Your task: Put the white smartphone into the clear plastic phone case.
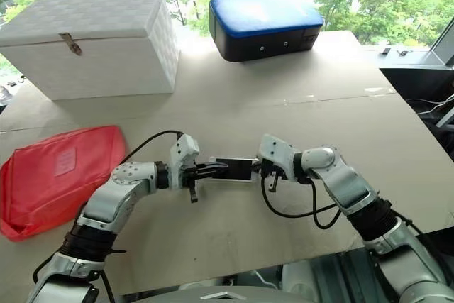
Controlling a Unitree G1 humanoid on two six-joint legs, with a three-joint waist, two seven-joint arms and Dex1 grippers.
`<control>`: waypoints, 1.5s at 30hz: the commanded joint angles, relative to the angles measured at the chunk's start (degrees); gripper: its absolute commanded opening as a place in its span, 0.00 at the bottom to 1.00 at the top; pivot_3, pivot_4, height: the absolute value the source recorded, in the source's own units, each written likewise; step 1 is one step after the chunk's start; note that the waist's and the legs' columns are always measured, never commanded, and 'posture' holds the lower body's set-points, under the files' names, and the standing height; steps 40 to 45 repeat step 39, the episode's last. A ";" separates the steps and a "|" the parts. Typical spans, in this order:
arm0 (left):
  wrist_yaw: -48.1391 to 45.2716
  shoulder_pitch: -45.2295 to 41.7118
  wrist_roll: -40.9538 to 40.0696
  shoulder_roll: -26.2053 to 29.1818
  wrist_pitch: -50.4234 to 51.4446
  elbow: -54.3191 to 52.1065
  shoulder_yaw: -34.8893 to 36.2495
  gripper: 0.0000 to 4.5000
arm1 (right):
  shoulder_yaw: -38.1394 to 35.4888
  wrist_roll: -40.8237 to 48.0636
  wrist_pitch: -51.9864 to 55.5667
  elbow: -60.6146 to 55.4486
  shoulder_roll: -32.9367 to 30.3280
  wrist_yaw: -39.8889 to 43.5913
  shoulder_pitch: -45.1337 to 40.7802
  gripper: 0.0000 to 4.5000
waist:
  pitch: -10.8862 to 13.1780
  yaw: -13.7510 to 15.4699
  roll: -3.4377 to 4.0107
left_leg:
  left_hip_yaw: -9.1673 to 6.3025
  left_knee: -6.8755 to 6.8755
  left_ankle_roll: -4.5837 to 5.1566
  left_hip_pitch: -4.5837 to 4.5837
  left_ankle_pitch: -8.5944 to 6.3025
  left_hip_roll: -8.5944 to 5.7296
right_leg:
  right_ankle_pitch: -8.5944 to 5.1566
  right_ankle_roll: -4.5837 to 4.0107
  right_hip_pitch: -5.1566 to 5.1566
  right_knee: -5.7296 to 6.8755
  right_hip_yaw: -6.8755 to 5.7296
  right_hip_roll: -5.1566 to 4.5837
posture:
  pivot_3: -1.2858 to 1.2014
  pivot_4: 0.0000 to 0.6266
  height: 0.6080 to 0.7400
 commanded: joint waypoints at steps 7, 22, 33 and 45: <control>20.55 -9.28 -2.88 -12.73 -10.36 0.90 15.19 0.11 | -19.68 6.99 -2.40 -6.77 7.86 -16.78 2.86 0.23 | 0.66 0.15 0.35 | -0.17 0.07 -0.21 -0.98 0.24 -0.04 | 0.23 0.20 -0.66 -0.17 -0.23 0.04 | 0.52 0.24 0.96; 30.91 6.34 -2.01 -10.91 -1.14 -14.93 17.44 0.98 | -24.80 4.69 -4.07 -26.93 6.89 -25.59 20.76 1.00 | 0.79 0.06 0.34 | -0.01 -0.07 -0.21 -0.96 0.22 -0.09 | 0.13 0.37 -0.62 -0.37 -0.38 0.50 | 0.52 0.24 0.96; 25.29 31.46 -2.24 -5.80 -5.63 -27.67 21.77 0.98 | -29.57 5.16 -10.78 -31.87 3.31 -22.19 42.96 1.00 | 0.90 -0.06 0.44 | -0.03 0.01 -0.02 -0.79 0.07 0.06 | 0.02 0.18 -0.61 -0.34 -0.28 0.33 | 0.52 0.24 0.96; 22.28 39.20 -2.66 -4.95 -7.86 -29.85 21.37 0.98 | -31.61 8.32 -11.32 -30.71 -0.73 -16.85 45.17 1.00 | 0.92 0.16 0.45 | -0.06 0.00 -0.01 -0.83 0.01 0.05 | 0.01 0.15 -0.63 -0.38 -0.35 0.18 | 0.52 0.24 0.96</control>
